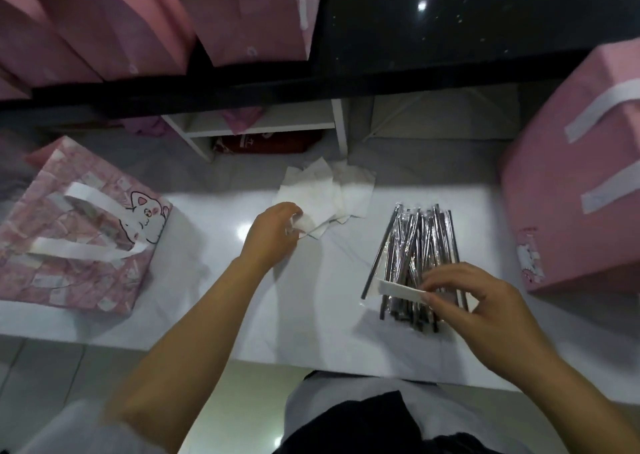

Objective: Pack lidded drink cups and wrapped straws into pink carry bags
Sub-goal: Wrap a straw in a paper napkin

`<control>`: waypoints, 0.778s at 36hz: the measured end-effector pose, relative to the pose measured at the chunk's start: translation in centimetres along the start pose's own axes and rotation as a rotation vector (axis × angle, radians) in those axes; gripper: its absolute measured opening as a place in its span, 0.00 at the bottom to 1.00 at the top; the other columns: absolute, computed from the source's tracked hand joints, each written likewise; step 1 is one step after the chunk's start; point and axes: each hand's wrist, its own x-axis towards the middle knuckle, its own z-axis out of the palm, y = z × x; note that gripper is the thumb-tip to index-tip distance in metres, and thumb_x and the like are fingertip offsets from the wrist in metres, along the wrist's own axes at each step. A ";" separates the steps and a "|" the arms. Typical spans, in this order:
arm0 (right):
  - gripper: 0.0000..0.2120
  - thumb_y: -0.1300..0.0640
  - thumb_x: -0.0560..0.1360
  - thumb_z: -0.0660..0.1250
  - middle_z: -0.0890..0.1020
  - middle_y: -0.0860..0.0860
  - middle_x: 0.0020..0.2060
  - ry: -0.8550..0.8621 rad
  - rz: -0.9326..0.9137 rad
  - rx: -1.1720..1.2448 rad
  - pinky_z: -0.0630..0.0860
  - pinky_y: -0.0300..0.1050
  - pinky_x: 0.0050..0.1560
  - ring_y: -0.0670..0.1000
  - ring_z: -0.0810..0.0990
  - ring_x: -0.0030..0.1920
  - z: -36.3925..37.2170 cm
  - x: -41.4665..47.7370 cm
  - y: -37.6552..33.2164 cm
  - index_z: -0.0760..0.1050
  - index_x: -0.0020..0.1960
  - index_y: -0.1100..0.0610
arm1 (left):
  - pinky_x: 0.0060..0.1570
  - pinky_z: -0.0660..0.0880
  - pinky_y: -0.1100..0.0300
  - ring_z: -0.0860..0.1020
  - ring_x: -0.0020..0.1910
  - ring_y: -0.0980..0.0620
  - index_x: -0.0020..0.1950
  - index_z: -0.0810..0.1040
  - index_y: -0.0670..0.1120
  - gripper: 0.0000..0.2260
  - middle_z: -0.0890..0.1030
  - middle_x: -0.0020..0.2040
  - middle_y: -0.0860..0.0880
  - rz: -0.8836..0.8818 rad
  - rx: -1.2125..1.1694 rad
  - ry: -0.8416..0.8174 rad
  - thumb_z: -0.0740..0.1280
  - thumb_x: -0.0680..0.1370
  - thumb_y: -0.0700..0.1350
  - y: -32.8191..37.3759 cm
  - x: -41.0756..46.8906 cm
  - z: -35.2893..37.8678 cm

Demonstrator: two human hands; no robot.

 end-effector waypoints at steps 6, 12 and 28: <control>0.09 0.62 0.72 0.75 0.82 0.39 0.48 0.058 0.003 -0.027 0.74 0.33 0.50 0.43 0.80 0.51 -1.1 -0.9 1.2 0.83 0.44 0.49 | 0.46 0.76 0.56 0.79 0.47 0.48 0.53 0.79 0.50 0.05 0.81 0.52 0.54 -0.010 0.089 0.024 0.67 0.78 0.45 0.3 0.3 0.0; 0.08 0.61 0.72 0.75 0.82 0.38 0.49 0.064 0.010 -0.011 0.75 0.42 0.56 0.43 0.80 0.54 -1.6 -1.4 1.7 0.84 0.44 0.48 | 0.48 0.73 0.56 0.79 0.49 0.47 0.53 0.81 0.46 0.05 0.82 0.53 0.51 -0.051 0.005 0.081 0.68 0.79 0.45 1.1 -0.2 -0.4; 0.02 0.49 0.73 0.74 0.65 0.40 0.75 -0.208 -0.324 -0.281 0.54 0.48 0.74 0.43 0.50 0.79 -3.6 0.6 -2.5 0.83 0.44 0.42 | 0.52 0.79 0.57 0.81 0.47 0.50 0.49 0.82 0.42 0.05 0.83 0.46 0.47 -0.163 -0.926 -0.227 0.66 0.80 0.36 12.8 -10.2 -5.6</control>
